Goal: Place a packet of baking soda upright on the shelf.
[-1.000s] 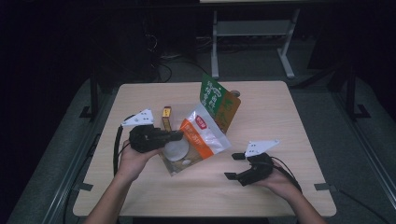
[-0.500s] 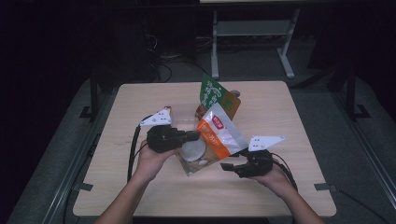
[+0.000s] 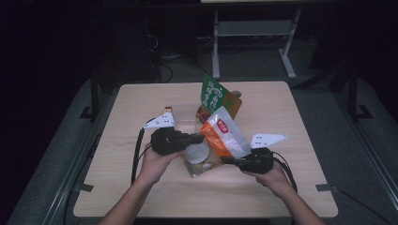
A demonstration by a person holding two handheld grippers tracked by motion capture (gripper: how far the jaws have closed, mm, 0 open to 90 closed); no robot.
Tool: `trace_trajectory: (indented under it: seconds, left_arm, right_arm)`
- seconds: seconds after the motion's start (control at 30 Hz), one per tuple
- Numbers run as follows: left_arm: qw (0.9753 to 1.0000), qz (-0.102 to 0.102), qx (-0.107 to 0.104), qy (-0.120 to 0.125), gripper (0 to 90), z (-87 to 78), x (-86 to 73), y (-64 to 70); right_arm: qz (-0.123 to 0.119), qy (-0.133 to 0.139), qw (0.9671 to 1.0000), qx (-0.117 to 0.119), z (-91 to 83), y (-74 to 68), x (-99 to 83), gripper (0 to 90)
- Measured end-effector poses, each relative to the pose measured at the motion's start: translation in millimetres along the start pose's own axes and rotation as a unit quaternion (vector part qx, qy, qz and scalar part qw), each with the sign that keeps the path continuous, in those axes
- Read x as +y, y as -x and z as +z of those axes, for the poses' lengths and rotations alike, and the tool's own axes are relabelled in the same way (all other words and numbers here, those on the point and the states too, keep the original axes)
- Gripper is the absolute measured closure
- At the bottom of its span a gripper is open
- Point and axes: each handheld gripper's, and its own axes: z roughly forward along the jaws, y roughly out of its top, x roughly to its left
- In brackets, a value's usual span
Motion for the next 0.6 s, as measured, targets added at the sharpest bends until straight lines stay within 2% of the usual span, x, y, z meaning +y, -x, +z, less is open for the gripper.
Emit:
trace_trajectory:
  seconds: [0.07,0.13,0.3,0.5,0.6]
  left_arm:
    - [1.0,0.002,0.003,-0.001,89.8,0.0,-0.3,-0.5]
    - [0.9999,0.006,0.008,-0.006,89.7,0.2,-1.6,-0.9]
    - [0.9997,0.007,0.016,-0.018,89.5,1.8,-8.0,-4.3]
    - [0.9988,0.007,0.018,-0.046,88.6,0.3,-18.8,-9.2]
    - [0.9977,0.014,0.022,-0.062,88.1,-0.6,-23.6,-10.1]
  right_arm:
    - [-0.005,0.001,1.0,0.002,0.1,-0.6,1.0,85.2]
    - [-0.005,-0.004,1.0,0.007,-0.3,-1.3,2.1,86.0]
    - [-0.022,-0.02,0.9994,0.016,-1.1,-3.6,5.3,87.2]
    - [-0.043,-0.028,0.9986,0.011,-6.0,-9.1,14.9,87.9]
    - [-0.049,-0.031,0.9983,0.006,-6.9,-10.0,17.4,88.3]
